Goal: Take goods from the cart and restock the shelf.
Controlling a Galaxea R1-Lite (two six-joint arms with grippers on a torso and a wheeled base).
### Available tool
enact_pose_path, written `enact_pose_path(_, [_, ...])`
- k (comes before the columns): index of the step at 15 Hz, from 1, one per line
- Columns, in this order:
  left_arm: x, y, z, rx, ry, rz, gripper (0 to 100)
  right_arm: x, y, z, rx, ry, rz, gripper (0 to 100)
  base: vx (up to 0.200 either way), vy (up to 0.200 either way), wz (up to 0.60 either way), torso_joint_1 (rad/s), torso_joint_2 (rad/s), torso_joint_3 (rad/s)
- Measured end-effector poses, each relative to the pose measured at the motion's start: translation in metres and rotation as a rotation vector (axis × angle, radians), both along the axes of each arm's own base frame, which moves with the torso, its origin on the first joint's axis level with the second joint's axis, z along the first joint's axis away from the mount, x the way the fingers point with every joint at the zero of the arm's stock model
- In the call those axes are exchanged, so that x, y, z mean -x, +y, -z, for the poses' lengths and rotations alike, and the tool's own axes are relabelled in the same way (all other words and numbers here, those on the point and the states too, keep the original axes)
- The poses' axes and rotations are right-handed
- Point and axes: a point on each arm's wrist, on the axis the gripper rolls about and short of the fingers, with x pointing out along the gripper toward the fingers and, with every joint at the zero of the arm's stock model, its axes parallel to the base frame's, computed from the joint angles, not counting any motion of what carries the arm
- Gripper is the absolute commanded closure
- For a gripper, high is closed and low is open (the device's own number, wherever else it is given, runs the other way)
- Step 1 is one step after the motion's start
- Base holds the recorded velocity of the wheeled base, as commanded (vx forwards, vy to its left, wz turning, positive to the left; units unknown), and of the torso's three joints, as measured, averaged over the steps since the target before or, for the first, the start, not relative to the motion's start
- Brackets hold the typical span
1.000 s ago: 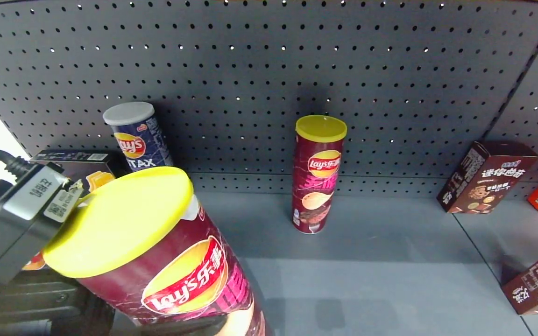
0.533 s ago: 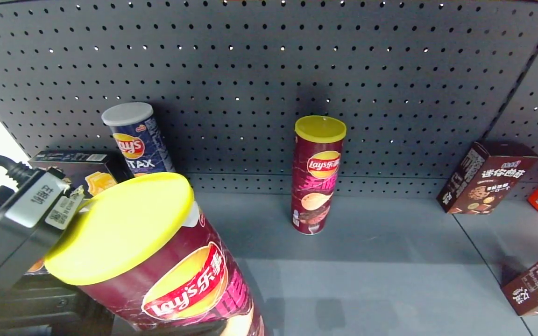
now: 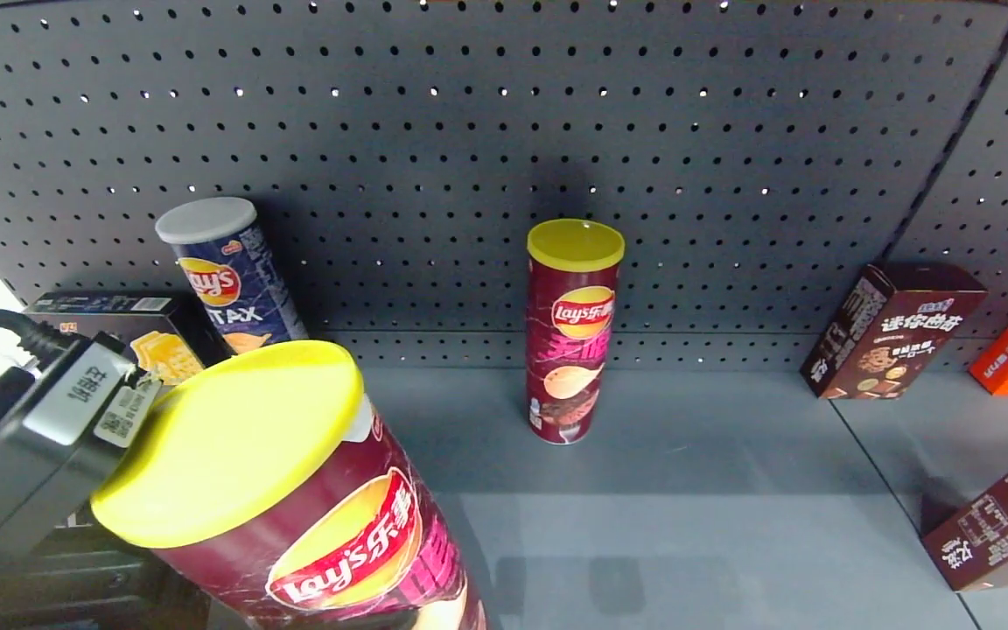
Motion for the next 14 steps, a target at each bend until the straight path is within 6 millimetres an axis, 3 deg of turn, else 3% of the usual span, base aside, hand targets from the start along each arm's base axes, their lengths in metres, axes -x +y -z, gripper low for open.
enact_pose_path(10, [0.001, 0.007, -0.003, 0.013, -0.020, -0.042, 100, 0.000, 0.000, -0.003, -0.004, 0.001, -0.019, 0, 0.000, 0.000, 0.00, 0.000, 0.00, 0.000])
enact_pose_path(12, [0.000, 0.008, -0.004, 0.013, -0.022, -0.052, 100, 0.002, 0.000, -0.029, -0.016, -0.020, -0.062, 0, 0.000, 0.000, 0.00, 0.000, 0.00, 0.000])
enact_pose_path(14, [-0.001, 0.009, -0.005, 0.015, -0.025, -0.061, 100, 0.001, 0.000, -0.069, -0.012, -0.044, -0.178, 0, 0.000, 0.000, 0.00, 0.000, 0.00, 0.000])
